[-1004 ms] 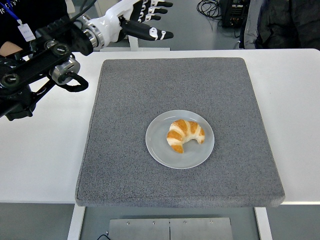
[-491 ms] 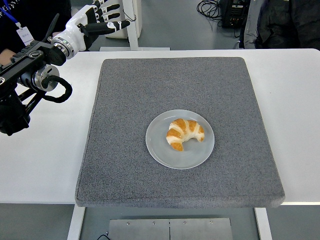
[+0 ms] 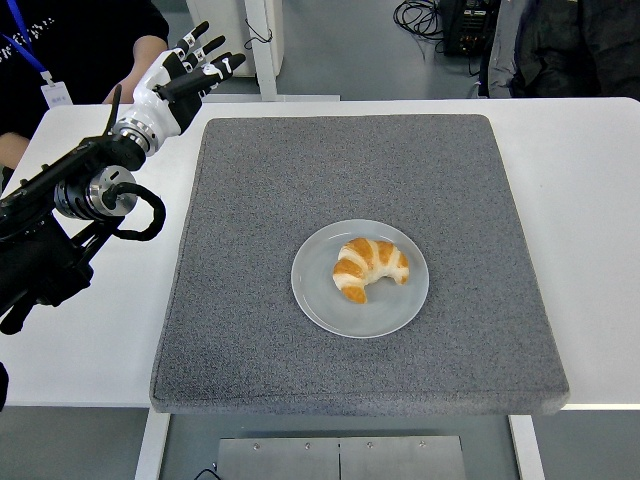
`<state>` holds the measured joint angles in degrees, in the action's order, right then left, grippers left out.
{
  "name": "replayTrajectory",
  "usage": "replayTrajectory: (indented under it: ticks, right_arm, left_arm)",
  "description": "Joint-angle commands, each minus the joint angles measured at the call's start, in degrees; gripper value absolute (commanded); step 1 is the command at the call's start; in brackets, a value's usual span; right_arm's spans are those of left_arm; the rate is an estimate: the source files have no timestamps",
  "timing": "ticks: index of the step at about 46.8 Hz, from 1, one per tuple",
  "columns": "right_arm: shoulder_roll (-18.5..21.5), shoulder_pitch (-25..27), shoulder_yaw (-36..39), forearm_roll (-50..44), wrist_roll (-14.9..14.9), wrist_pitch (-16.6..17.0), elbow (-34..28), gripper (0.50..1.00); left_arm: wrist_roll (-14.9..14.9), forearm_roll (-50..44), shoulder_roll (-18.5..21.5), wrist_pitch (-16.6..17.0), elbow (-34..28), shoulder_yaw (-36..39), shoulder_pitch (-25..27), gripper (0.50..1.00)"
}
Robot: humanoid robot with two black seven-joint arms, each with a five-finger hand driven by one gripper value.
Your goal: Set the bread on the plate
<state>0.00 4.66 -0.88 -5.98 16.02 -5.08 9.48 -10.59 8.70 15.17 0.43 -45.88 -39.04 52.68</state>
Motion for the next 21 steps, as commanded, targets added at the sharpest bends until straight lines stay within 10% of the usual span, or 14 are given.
replayTrajectory:
  ticks: [1,21]
  right_arm:
    - [0.00,0.00,0.00,0.00,-0.02,-0.02,0.01,1.000]
    - [0.00,0.00,0.27,0.00,-0.02,0.07,0.36,1.000]
  left_arm:
    - [-0.13,0.09,-0.76,0.01,0.18,-1.47,-1.61,0.927]
    - [-0.66,0.35,-0.76,0.01,0.35,-1.30,-2.84,0.951]
